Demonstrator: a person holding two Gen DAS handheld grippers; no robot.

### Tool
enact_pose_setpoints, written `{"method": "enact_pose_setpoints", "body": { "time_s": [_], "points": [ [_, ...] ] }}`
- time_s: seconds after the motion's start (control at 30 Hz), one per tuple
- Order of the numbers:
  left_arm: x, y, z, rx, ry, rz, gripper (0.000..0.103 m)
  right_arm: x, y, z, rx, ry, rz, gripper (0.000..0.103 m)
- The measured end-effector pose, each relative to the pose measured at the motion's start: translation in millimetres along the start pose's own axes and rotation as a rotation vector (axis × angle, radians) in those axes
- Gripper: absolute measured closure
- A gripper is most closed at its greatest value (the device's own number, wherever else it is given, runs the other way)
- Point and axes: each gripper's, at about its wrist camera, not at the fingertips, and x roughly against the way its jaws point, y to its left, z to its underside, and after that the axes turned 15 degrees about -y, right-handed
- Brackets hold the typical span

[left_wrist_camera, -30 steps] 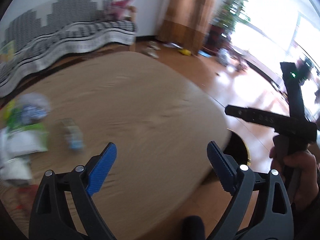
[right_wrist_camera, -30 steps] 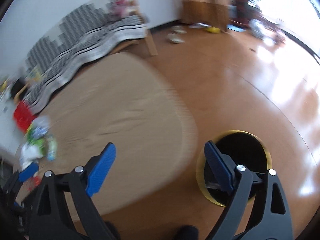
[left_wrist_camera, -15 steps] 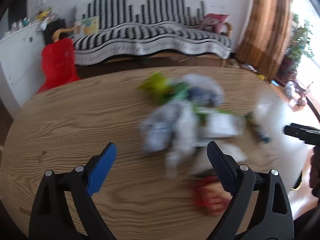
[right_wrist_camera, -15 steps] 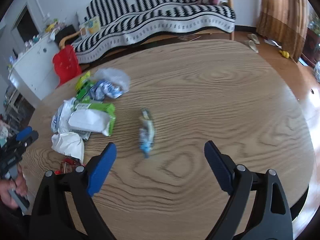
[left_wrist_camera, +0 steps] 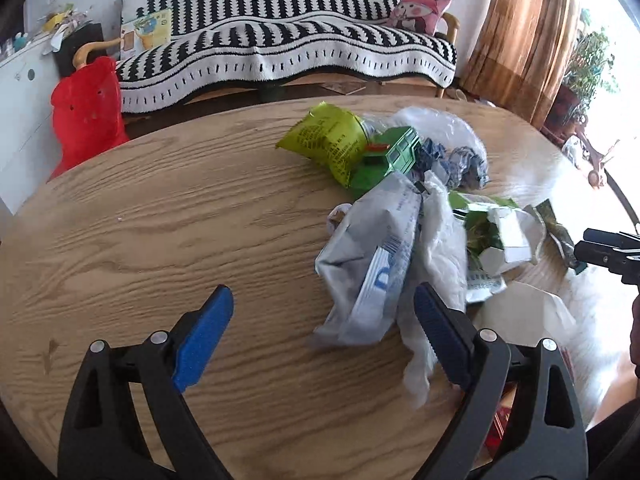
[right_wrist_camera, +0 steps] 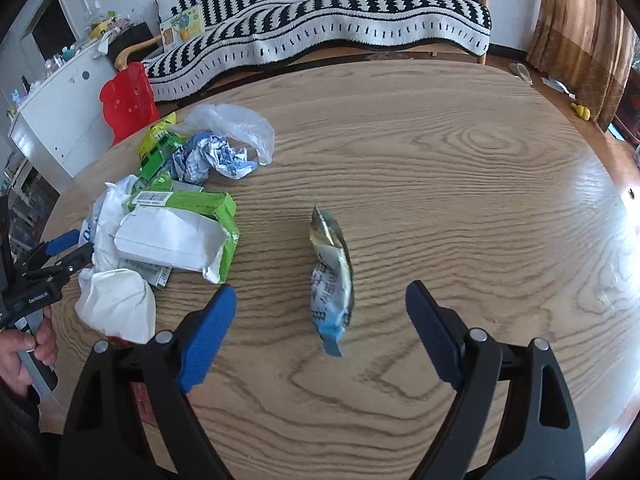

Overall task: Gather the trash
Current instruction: 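Grasp the white-blue wrapper with the left tool while the right tool grasps the snack packet, then carry both wrappers to the black bin and open both tools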

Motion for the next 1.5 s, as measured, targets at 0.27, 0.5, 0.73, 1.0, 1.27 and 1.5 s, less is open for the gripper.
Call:
{"method": "enact_pose_setpoints", "body": {
  "time_s": [0.27,0.5,0.73,1.0,1.27,1.5],
  "points": [
    [-16.4,3.6,-8.1,0.025,-0.006,0.024,0.050,-21.8,9.2,-0.4,0.032,0.028,0.019,0.040],
    [1.2,5.1,-13.6,0.033,-0.031,-0.016,0.070,-24.8,13.9,0.9,0.053,0.026,0.030,0.086],
    [38.5,12.4,-27.0,0.088,-0.080,-0.088,0.071,12.2,-1.5,-4.1,0.036,-0.038,0.026,0.088],
    [64.8,-58.2,-40.7,0.060,-0.108,-0.004,0.071,69.5,-66.1,5.9,-0.031,-0.081,0.101,0.088],
    [59.2,-189.8,-51.6,-0.039,-0.119,0.153,0.071,146.0,-181.5,39.1,-0.153,-0.127,0.244,0.088],
    [52.8,-343.5,-31.4,-0.158,-0.082,0.362,0.071,208.4,-292.6,93.8,-0.304,-0.123,0.384,0.088]
  ]
}}
